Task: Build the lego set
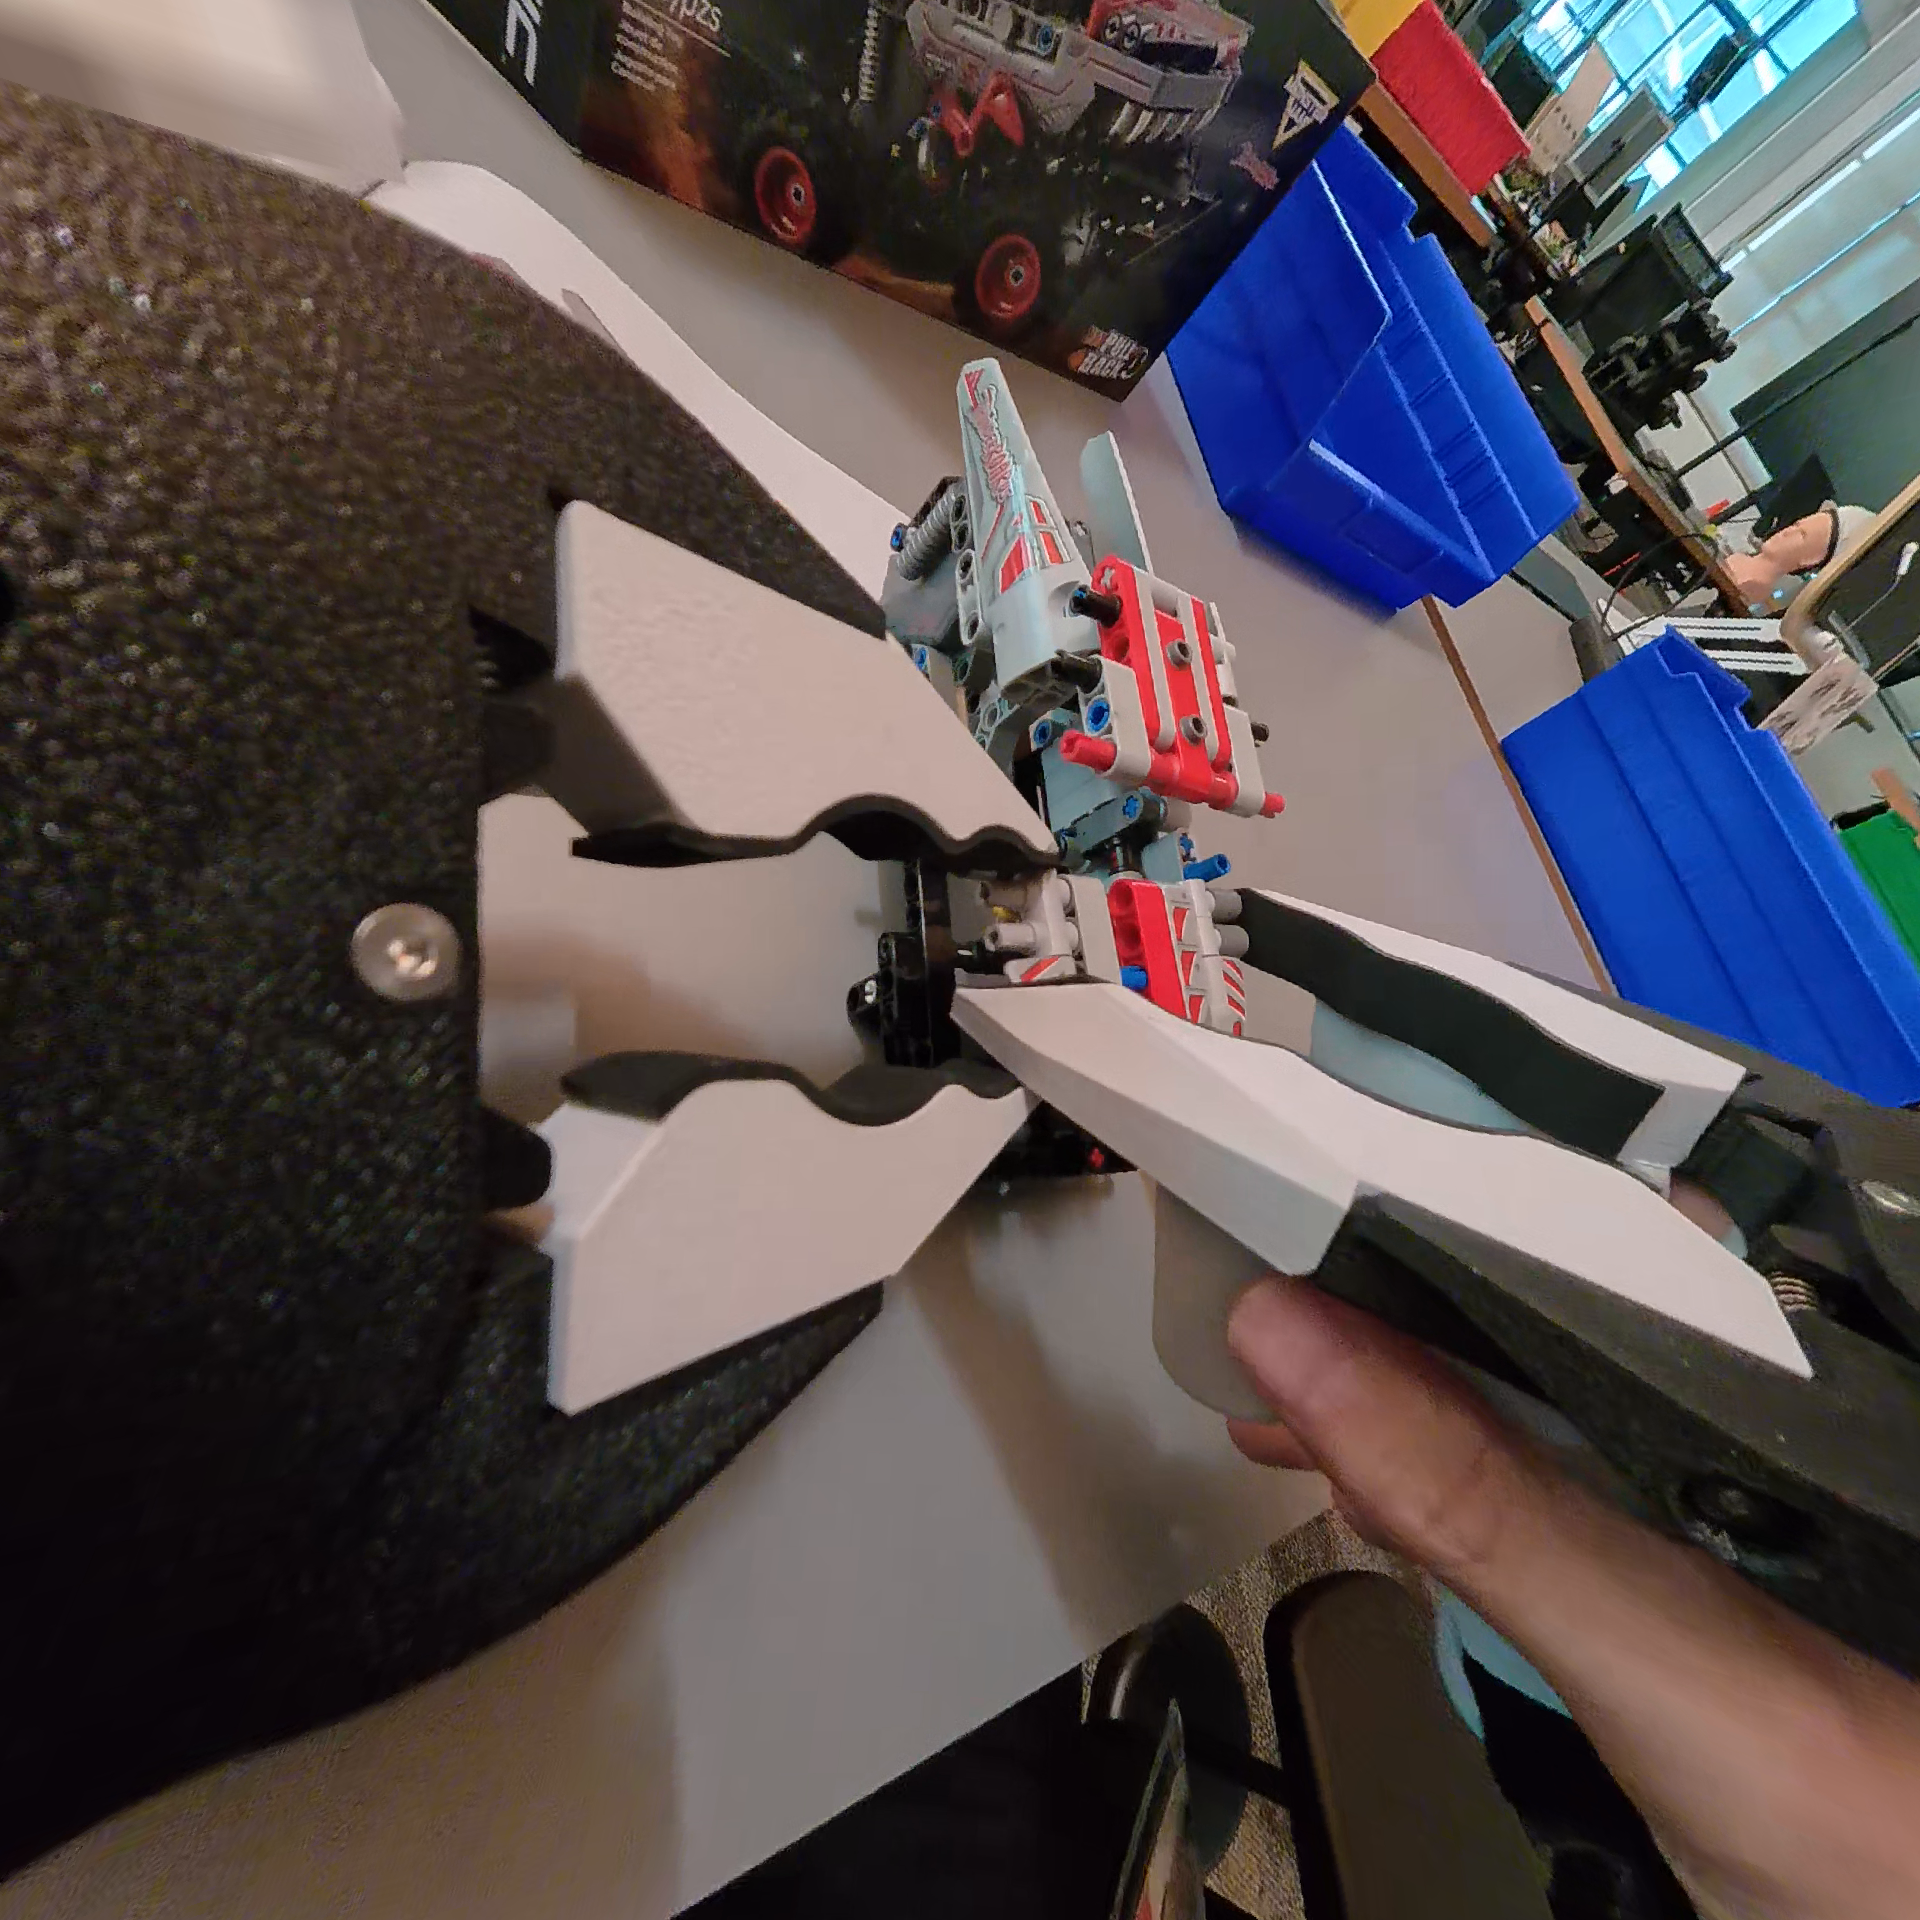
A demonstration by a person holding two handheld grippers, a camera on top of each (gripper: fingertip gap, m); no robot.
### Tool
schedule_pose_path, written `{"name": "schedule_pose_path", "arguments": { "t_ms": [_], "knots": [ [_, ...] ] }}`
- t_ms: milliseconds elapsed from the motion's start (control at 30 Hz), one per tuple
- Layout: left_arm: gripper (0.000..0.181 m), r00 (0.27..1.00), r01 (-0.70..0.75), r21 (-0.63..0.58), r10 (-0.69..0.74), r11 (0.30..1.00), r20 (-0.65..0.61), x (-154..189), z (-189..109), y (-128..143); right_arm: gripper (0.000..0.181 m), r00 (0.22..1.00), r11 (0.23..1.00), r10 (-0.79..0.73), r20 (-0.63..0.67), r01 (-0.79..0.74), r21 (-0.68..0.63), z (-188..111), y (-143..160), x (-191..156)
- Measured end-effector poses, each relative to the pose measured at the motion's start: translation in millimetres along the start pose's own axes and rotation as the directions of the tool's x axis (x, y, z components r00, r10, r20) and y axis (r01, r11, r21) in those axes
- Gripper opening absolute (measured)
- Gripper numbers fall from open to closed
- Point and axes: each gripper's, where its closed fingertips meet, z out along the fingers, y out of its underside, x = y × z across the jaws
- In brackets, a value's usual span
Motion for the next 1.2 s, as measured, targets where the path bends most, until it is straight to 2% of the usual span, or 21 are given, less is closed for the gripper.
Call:
{"name": "schedule_pose_path", "arguments": {
  "t_ms": [533, 700, 1067, 1200],
  "knots": [
    [0.032, 0.997, -0.079, 0.000, 0.079, 0.997, 0.018, -2.3, 2.9, -1.3, 0.068, 1.000, 0.999, 0.009, -0.012, -0.009, -0.033, 1.6, 1.0, 0.9],
    [0.032, 0.997, -0.069, 0.026, 0.068, 0.997, 0.020, -4.2, 2.7, -1.1, 0.069, 0.998, 0.999, -0.039, -0.042, 0.039, 0.003, 2.4, -3.2, 1.2],
    [0.030, 0.997, -0.078, 0.059, 0.078, 0.995, -0.002, -0.7, 1.9, -4.4, 0.071, 0.998, 0.995, -0.062, -0.002, 0.062, 0.074, 1.1, -6.0, 0.3],
    [0.030, 0.997, -0.074, 0.061, 0.074, 0.995, 0.005, -0.9, 2.0, -5.3, 0.081, 0.997, 0.992, -0.077, -0.026, 0.080, 0.095, -5.7, -8.3, 1.7]
  ]
}}
